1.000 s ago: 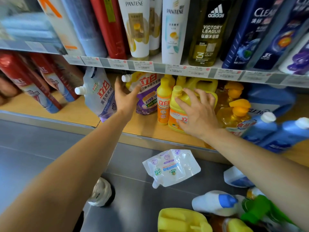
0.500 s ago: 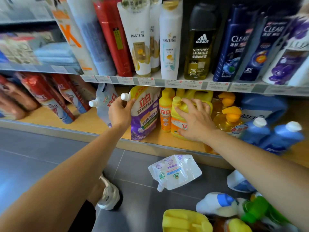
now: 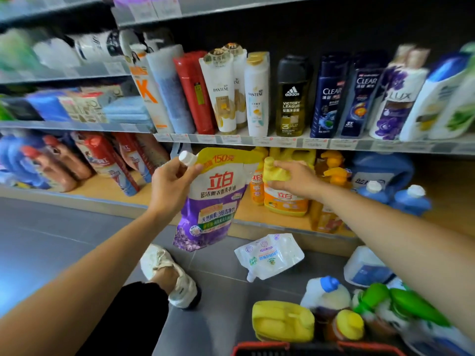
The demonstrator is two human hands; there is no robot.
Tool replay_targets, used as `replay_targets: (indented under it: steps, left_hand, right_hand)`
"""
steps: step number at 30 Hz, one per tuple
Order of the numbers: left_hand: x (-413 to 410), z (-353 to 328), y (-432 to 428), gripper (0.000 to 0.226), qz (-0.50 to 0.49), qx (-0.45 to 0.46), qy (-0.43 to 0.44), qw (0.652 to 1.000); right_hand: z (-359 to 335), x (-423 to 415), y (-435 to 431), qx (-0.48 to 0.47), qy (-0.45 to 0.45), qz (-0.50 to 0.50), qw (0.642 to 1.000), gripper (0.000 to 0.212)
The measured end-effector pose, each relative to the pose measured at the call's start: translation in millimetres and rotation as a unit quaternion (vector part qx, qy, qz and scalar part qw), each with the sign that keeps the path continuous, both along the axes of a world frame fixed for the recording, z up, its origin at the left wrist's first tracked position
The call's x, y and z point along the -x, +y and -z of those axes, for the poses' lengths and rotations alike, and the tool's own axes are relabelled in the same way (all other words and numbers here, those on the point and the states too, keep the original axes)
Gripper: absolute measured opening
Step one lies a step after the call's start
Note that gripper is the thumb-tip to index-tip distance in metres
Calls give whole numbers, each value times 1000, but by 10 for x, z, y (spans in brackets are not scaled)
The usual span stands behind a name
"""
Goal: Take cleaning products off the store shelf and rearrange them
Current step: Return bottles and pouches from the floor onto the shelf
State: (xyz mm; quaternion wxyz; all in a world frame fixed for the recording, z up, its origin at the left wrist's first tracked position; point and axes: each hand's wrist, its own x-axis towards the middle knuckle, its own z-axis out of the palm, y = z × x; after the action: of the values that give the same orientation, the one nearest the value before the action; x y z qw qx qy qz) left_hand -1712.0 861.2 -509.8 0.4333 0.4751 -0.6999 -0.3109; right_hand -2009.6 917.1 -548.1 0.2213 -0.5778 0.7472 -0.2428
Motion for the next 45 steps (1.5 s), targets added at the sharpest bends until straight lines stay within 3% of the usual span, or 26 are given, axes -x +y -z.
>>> replay_targets:
  steps: [4, 6, 9, 11, 16, 18, 22, 27, 34, 36, 38, 45]
  left_hand:
    - [47, -230, 438, 32, 84, 3, -7, 996]
    - [124, -295, 650, 37, 115, -2, -9, 993]
    - [270, -318, 947, 40, 165, -12, -18, 986]
    - [363, -290, 1117, 36, 210, -35, -18, 977]
    - [687, -113, 1511, 27, 288, -78, 17, 954]
    - [838, -30, 1607, 34, 305, -90, 21, 948]
    - [1020, 42, 1636, 46, 347, -92, -2, 933]
    - [1155, -23, 1660, 26, 352, -75, 73, 930]
    - [1220, -63, 1712, 24, 240, 46, 34, 969]
    - [1249, -65, 1737, 16, 212, 93, 22, 973]
    - [1289, -88, 1752, 22, 190, 128, 4, 973]
    - [1288, -172, 1671, 16, 310, 127, -37, 941]
  right_hand:
    - [-255, -225, 462, 76, -109, 55, 990, 70]
    - [-395, -317, 774, 120, -77, 37, 989, 69]
    - [-565, -382, 1206, 167, -38, -35, 985, 52]
    - [-607, -380, 1439, 153, -35, -77, 985, 43]
    - [-614, -125, 1833, 105, 37, -53, 992, 39]
    - [-605, -4, 1909, 74, 41, -72, 994, 22]
    - [-574, 147, 2106, 97, 27, -56, 993, 18]
    - [-576, 212, 2207, 128, 43, -46, 990, 23]
    - [-580, 265, 2254, 151, 72, -26, 986, 30]
    - [-598, 222, 2267, 153, 85, -29, 984, 27]
    - [-604, 170, 2282, 151, 103, -45, 982, 23]
    - [-608, 212, 2287, 125, 65, -34, 989, 26]
